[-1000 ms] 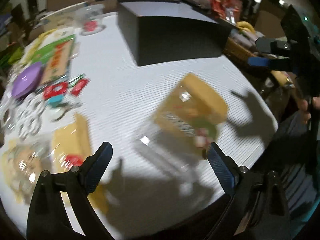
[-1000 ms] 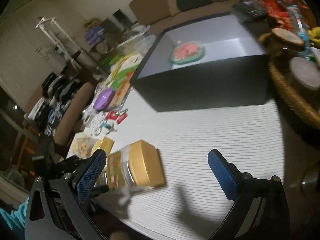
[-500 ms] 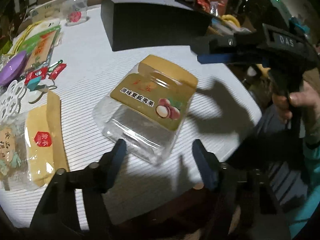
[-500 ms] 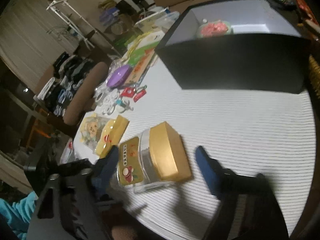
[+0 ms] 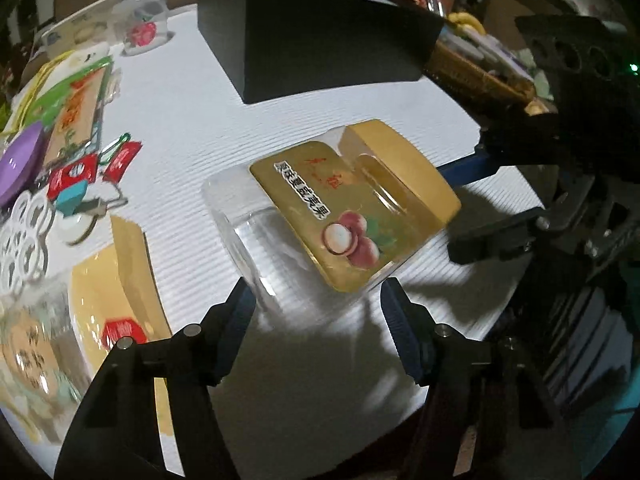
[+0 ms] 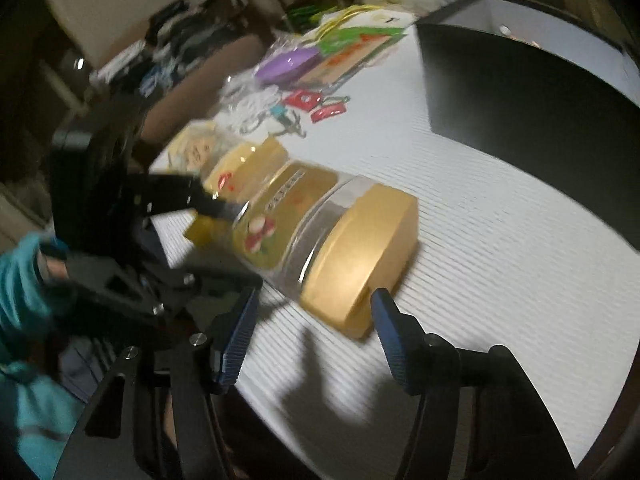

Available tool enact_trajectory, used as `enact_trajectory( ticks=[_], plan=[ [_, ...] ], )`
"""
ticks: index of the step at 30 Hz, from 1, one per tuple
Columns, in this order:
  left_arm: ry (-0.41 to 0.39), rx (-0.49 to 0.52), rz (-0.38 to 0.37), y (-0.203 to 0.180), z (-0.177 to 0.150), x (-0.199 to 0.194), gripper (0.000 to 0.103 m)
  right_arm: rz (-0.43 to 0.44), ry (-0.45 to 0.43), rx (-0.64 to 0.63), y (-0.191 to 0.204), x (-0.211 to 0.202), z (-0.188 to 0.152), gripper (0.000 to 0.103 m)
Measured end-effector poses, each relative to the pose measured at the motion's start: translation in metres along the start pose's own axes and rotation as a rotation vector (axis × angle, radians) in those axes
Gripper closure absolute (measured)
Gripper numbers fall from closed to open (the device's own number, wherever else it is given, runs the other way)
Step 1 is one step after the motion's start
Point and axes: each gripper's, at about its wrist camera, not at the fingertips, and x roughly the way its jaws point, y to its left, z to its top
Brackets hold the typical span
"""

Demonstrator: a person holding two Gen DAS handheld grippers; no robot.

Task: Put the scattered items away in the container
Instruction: 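Lift the jar with the left tool toward the right tool, which grasps it, then lower the jar into the black box beside the plate with the right tool and open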

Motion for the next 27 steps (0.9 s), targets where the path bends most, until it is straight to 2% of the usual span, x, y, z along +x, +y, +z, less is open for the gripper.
enact_trajectory(
  ticks=[3, 8, 13, 16, 21, 27],
  plan=[
    [0.01, 0.045, 0.038, -0.004, 0.007, 0.003, 0.041, -0.051, 0.027, -0.038, 0.001, 0.009, 0.0, 0.046],
    [-0.025, 0.073, 0.04, -0.016, 0.027, -0.017, 0.041, -0.175, 0.006, -0.105, 0.014, -0.005, -0.003, 0.046],
    [-0.056, 0.134, 0.021, -0.039, 0.057, -0.048, 0.041, -0.242, -0.059, -0.132, 0.019, -0.053, 0.001, 0.047],
    [-0.102, 0.213, 0.031, -0.064, 0.084, -0.073, 0.042, -0.305, -0.107, -0.163, 0.019, -0.094, 0.008, 0.047],
    [-0.152, 0.27, 0.029, -0.084, 0.163, -0.089, 0.042, -0.399, -0.164, -0.18, -0.011, -0.154, 0.046, 0.047],
    [-0.138, 0.28, 0.009, -0.071, 0.289, -0.055, 0.042, -0.451, -0.139, -0.142, -0.104, -0.18, 0.111, 0.046]
  ],
)
